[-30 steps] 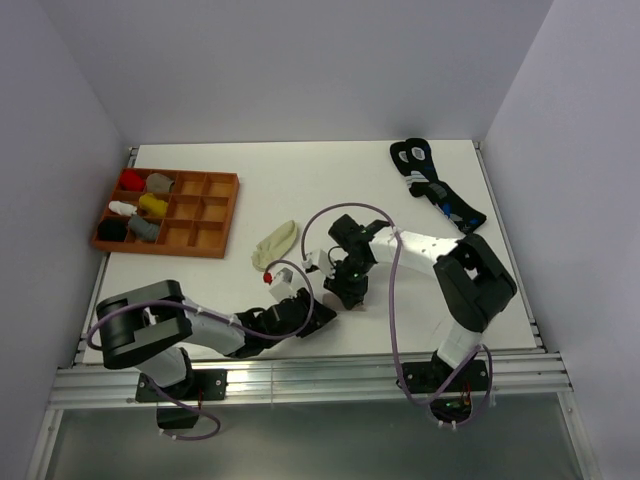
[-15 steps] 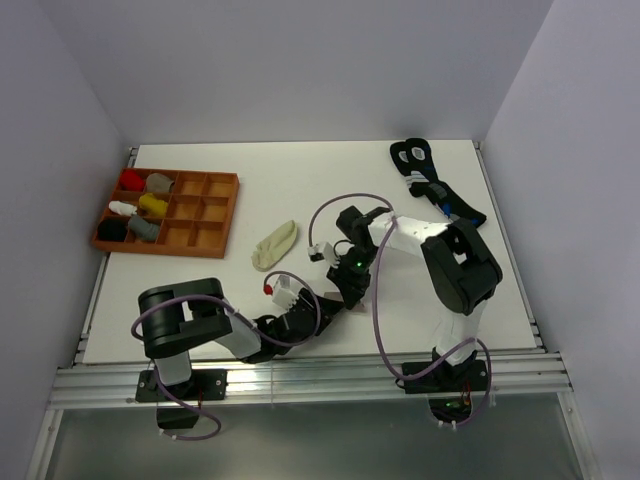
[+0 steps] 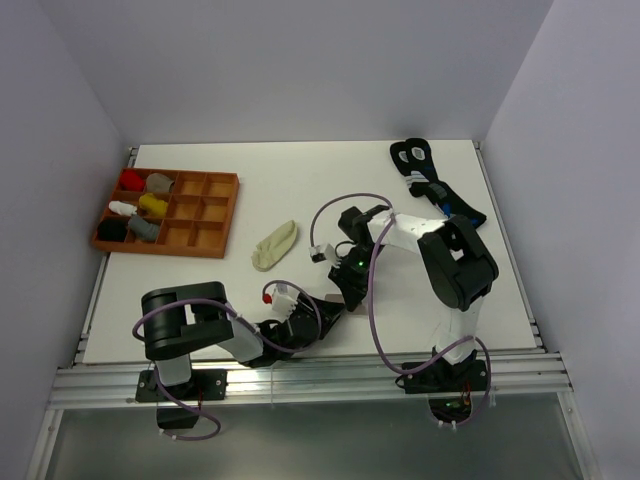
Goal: Roll the socks
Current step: Pick up the sock at the center of the board.
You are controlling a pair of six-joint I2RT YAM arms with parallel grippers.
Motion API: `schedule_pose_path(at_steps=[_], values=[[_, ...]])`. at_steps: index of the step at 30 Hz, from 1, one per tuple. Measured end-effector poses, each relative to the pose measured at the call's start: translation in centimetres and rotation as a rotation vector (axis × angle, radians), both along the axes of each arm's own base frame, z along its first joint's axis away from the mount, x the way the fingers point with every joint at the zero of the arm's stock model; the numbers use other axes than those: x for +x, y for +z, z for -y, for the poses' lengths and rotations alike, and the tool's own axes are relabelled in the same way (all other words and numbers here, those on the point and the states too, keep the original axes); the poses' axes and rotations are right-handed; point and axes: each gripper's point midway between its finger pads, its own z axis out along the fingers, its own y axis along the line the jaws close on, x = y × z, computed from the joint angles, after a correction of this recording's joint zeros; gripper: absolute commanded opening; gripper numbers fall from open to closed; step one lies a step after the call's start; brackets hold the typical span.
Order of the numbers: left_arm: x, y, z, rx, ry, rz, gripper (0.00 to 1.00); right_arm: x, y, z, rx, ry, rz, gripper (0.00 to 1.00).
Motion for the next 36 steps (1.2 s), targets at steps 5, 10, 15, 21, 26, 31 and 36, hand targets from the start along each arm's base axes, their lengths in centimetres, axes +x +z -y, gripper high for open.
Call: schedule_pose_path(at_steps=[5, 10, 15, 21, 26, 31, 36], values=[[0.1, 0.0, -0.1, -0.01, 0.015, -0.013, 0.51, -0.3, -0.1, 0.2, 0.003, 0.0, -0.006, 0.12], [0.1, 0.0, 0.0, -0.012, 0.018, -0.014, 0.52, -0.7, -0.1, 0.2, 0.009, -0.001, -0.02, 0.12], [0.4, 0.1, 0.2, -0.006, 0.021, -0.014, 0.52, -1.0, -0.1, 0.3, 0.015, -0.001, -0.018, 0.11], [0.5, 0.1, 0.4, -0.001, 0.023, -0.017, 0.53, -1.0, -0.1, 0.4, 0.026, 0.006, 0.002, 0.11], [0.6, 0.1, 0.8, 0.013, 0.023, -0.021, 0.53, -1.1, -0.1, 0.8, 0.025, 0.034, 0.01, 0.12], [0.6, 0.2, 0.9, 0.01, 0.021, -0.022, 0.54, -1.2, -0.1, 1.0, 0.041, 0.073, 0.02, 0.12], [0.7, 0.3, 1.5, 0.005, 0.019, -0.021, 0.56, -1.7, 0.0, 1.4, 0.053, 0.128, 0.019, 0.11]])
